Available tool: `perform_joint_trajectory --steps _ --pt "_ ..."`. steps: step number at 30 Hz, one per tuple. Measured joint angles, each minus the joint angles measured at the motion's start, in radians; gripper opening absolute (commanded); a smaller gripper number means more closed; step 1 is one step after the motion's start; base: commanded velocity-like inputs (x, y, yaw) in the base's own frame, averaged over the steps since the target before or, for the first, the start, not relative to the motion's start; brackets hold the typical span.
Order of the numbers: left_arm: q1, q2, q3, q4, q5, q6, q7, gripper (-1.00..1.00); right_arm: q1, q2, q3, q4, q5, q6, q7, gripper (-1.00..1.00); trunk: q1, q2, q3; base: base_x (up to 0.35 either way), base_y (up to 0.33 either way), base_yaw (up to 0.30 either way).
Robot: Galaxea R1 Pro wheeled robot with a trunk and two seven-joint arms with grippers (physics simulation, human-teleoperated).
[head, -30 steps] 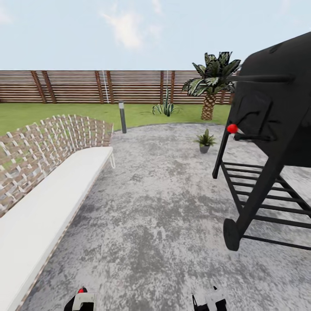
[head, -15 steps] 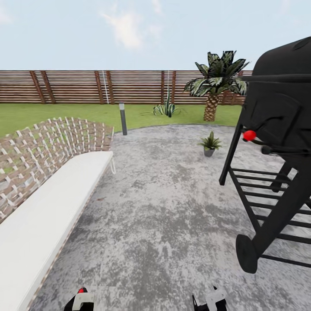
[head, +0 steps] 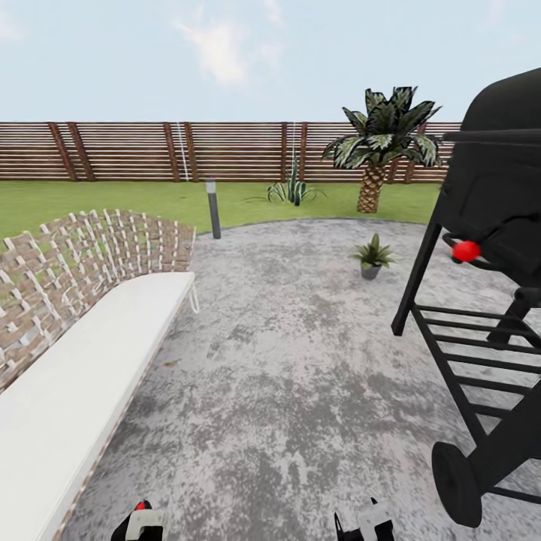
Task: Pick up the pesticide atomizer in the garden and spray insectifuge to fully cover both potted plants in the garden.
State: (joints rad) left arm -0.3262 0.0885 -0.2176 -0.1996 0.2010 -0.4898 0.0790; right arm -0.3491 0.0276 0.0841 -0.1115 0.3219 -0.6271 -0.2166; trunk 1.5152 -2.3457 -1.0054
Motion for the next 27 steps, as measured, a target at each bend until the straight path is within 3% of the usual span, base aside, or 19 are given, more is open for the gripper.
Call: perform_joint_trajectory --steps 27 --pt "0.000 0.000 -0.001 0.000 0.001 -0.001 0.001 -1.00 0.000 0.002 0.000 0.000 0.000 0.000 0.000 1.00 0.000 0.000 0.000 0.339 0.000 -0.031"
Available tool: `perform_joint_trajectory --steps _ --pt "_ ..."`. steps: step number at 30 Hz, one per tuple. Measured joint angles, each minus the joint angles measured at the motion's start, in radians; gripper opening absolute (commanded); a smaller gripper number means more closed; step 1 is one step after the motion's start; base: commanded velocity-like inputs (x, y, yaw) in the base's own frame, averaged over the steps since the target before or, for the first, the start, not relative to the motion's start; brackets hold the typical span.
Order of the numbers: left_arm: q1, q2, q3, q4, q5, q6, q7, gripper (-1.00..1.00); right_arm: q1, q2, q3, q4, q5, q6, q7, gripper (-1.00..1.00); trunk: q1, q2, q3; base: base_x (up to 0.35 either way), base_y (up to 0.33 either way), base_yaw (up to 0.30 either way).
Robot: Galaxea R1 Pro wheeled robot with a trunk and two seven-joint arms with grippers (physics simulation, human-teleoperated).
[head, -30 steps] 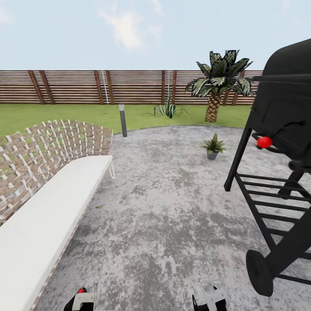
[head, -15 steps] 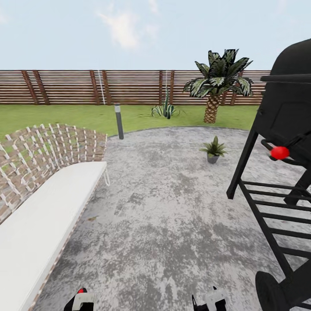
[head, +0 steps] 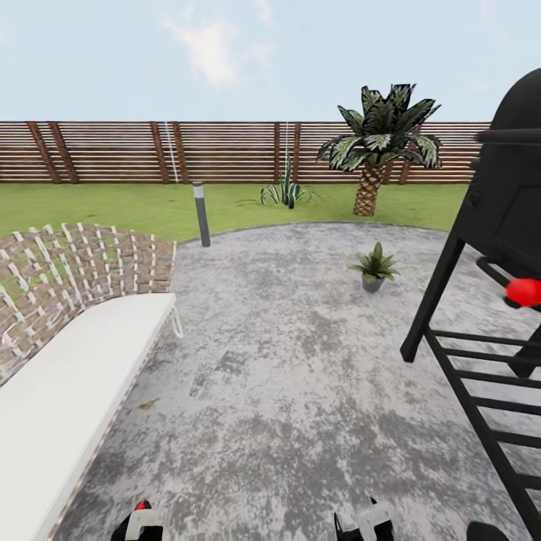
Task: Pick up the pesticide atomizer in the garden and spray insectifuge to fully cover both potted plants in the garden.
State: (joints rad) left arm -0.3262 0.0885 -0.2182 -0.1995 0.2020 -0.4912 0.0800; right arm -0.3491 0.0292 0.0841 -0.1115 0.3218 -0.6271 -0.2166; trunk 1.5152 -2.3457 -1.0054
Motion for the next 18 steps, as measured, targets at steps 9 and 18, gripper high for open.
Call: perform_joint_trajectory --steps 9,18 --pt "0.000 0.000 0.000 0.000 -0.001 0.000 0.000 -1.00 0.000 0.000 0.000 0.000 0.000 0.000 0.000 1.00 0.000 0.000 0.000 0.339 0.000 0.000" --pt "0.000 0.000 0.001 0.000 0.001 0.001 0.000 -1.00 0.000 0.000 0.000 0.000 0.000 0.000 0.000 1.00 0.000 0.000 0.000 0.339 0.000 0.000"
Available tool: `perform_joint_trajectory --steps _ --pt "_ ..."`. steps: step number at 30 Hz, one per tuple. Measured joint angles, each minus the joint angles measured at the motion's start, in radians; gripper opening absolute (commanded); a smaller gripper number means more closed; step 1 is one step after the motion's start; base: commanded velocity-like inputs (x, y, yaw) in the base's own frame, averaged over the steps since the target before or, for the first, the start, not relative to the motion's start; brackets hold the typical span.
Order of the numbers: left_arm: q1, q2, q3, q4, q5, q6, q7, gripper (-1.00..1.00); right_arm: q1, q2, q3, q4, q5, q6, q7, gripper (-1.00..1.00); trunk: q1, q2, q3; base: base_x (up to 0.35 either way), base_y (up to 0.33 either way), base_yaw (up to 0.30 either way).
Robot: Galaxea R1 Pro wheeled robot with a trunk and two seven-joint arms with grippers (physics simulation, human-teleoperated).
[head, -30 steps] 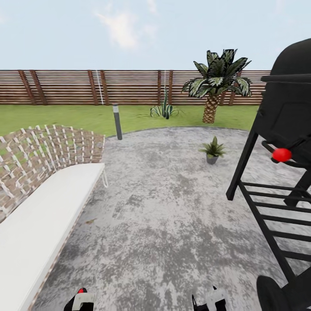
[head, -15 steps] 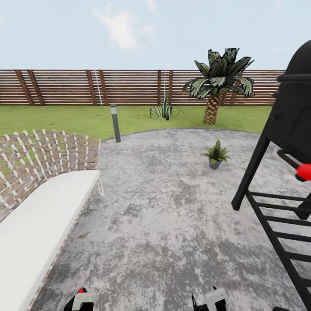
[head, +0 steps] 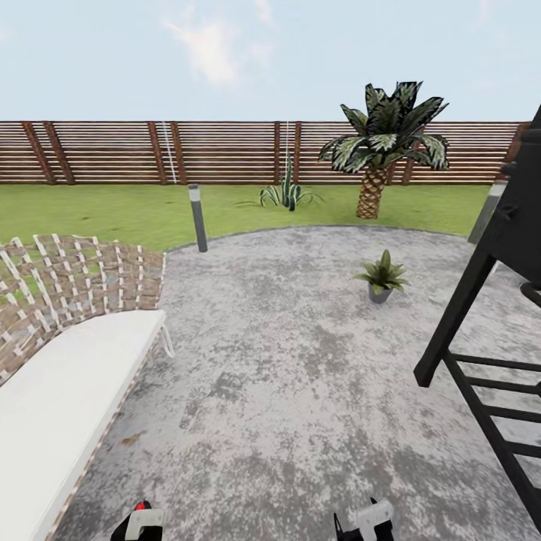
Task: Pick up the pesticide atomizer in the garden and spray insectifuge to fully cover both potted plants in the garden.
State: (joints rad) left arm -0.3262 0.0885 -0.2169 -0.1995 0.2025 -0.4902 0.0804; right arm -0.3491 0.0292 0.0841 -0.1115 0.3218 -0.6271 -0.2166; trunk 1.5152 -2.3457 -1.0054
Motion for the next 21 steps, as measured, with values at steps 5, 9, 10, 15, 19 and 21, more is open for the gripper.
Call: perform_joint_trajectory --steps 5,9,10,15,19,21 --pt "0.000 0.000 0.000 0.000 0.000 0.000 0.000 -1.00 0.000 0.000 0.000 0.000 0.000 0.000 0.000 1.00 0.000 0.000 0.000 0.339 0.000 0.000" --pt "0.000 0.000 -0.001 0.000 0.000 0.000 0.000 -1.00 0.000 0.000 0.000 0.000 0.000 0.000 0.000 1.00 0.000 0.000 0.000 0.339 0.000 0.000" --pt "0.000 0.000 -0.001 0.000 0.000 0.000 0.000 -1.00 0.000 0.000 0.000 0.000 0.000 0.000 0.000 1.00 0.000 0.000 0.000 0.339 0.000 -0.005" --pt "0.000 0.000 -0.001 0.000 0.000 -0.001 0.000 -1.00 0.000 0.000 0.000 0.000 0.000 0.000 0.000 1.00 0.000 0.000 0.000 0.339 0.000 -0.159" --pt "0.000 0.000 -0.001 0.000 0.000 -0.001 0.000 -1.00 0.000 -0.001 0.000 0.000 0.000 0.000 0.000 1.00 0.000 0.000 0.000 0.339 0.000 -0.020" --pt "0.000 0.000 -0.001 0.000 0.000 -0.001 0.000 -1.00 0.000 -0.001 0.000 0.000 0.000 0.000 0.000 1.00 0.000 0.000 0.000 0.339 0.000 -0.002"
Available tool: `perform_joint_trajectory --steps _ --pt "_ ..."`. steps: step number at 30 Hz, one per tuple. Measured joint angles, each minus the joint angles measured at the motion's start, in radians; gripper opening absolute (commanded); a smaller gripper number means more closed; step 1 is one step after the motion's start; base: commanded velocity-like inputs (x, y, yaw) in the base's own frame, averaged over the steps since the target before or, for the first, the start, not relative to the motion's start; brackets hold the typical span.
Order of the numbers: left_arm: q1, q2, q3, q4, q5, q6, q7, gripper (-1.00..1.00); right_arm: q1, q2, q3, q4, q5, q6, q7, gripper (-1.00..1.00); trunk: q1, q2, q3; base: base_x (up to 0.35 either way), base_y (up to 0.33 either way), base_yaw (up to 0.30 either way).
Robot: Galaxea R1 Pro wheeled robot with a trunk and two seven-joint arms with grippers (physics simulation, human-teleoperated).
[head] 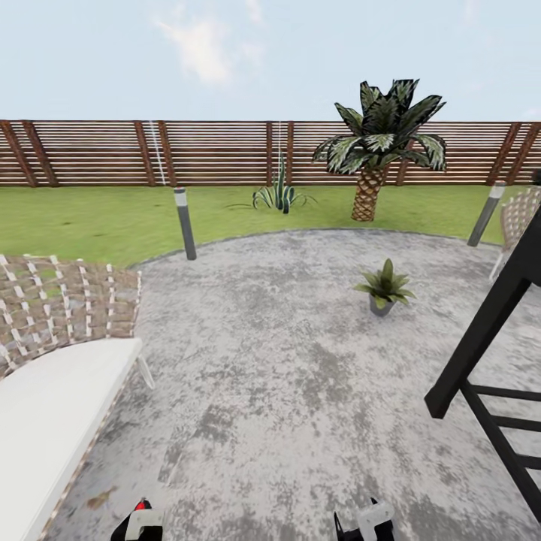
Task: Pick up the pesticide atomizer in the garden and spray insectifuge to fully cover both potted plants in the garden.
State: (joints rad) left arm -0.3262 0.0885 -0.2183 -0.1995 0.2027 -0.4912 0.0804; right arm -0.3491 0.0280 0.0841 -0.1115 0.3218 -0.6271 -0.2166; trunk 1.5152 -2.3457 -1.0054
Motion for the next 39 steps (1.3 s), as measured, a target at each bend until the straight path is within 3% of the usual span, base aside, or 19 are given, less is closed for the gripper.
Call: perform_joint_trajectory --steps 19,27,39 --pt "0.000 0.000 0.000 0.000 0.000 0.000 0.000 -1.00 0.000 0.001 0.000 0.000 0.000 0.000 0.000 1.00 0.000 0.000 0.000 0.339 0.000 -0.002" --pt "0.000 0.000 0.000 0.000 -0.001 0.000 0.000 -1.00 0.000 0.001 0.000 0.000 0.000 0.000 0.000 1.00 0.000 0.000 0.000 0.339 0.000 -0.183" --pt "0.000 0.000 0.000 0.000 -0.002 0.000 0.000 -1.00 0.000 0.001 0.000 0.000 0.000 0.000 0.000 1.00 0.000 0.000 0.000 0.339 0.000 -0.010"
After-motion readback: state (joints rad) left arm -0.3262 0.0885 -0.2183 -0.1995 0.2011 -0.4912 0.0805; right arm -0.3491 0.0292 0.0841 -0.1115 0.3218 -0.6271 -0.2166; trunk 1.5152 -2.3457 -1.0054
